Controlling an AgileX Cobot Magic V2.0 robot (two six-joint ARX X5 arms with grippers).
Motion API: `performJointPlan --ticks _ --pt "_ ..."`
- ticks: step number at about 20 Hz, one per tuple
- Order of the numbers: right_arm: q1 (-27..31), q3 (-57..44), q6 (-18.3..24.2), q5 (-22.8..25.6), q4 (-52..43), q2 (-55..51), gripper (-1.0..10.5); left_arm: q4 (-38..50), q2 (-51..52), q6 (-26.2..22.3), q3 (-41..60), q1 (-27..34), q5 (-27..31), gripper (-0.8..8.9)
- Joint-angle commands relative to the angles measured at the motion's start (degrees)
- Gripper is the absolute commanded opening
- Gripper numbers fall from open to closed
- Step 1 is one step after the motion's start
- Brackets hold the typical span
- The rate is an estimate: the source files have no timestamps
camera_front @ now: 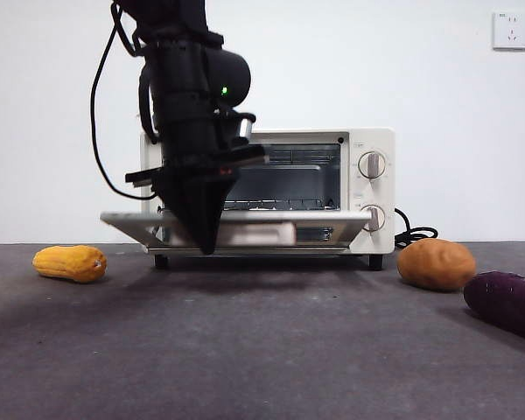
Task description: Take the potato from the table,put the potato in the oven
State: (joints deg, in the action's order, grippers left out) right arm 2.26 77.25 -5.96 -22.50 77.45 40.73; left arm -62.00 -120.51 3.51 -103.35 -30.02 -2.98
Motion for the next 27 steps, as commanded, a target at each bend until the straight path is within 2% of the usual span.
performJointPlan --ticks 1,6,10,13,15,20,21,24,27 --pt "0.0 0.1 0.4 0.1 1.0 -0.1 0.0 4.8 -1.4 -0.3 0.9 1.0 3.0 -0.06" --pt "0.0 0.1 0.5 0.2 1.0 -0.1 0.0 4.5 -1.4 -0.3 1.3 0.2 2.5 -0.06" --pt "0.0 0.1 2.8 0.5 0.1 0.9 0.0 1.0 -0.2 -1.9 1.3 -0.8 -0.7 -0.06" --pt "0.0 0.1 5.1 -1.5 -2.8 4.3 0.1 -0.9 3.8 -2.6 1.3 -1.9 -1.9 -0.06" --pt "0.0 0.1 5.1 -1.5 -5.7 7.8 1.4 -1.7 8.2 -2.8 1.3 -2.7 -1.9 -0.06" --pt "-0.1 0.1 4.9 -1.5 -12.9 18.3 1.8 -3.4 21.2 -3.3 1.3 -4.1 -1.9 -0.06" --pt "-0.5 0.1 4.9 -1.2 -14.6 20.6 2.5 -3.8 24.3 -3.3 1.3 -4.2 -1.9 -0.06" --pt "-2.3 0.1 5.2 0.0 -19.3 26.1 3.4 -5.6 31.5 -3.3 1.3 -4.2 -1.5 -0.06" --pt "-4.2 0.1 8.2 0.5 -23.6 31.5 5.5 -8.8 37.5 -3.3 1.3 -4.2 2.0 -0.06"
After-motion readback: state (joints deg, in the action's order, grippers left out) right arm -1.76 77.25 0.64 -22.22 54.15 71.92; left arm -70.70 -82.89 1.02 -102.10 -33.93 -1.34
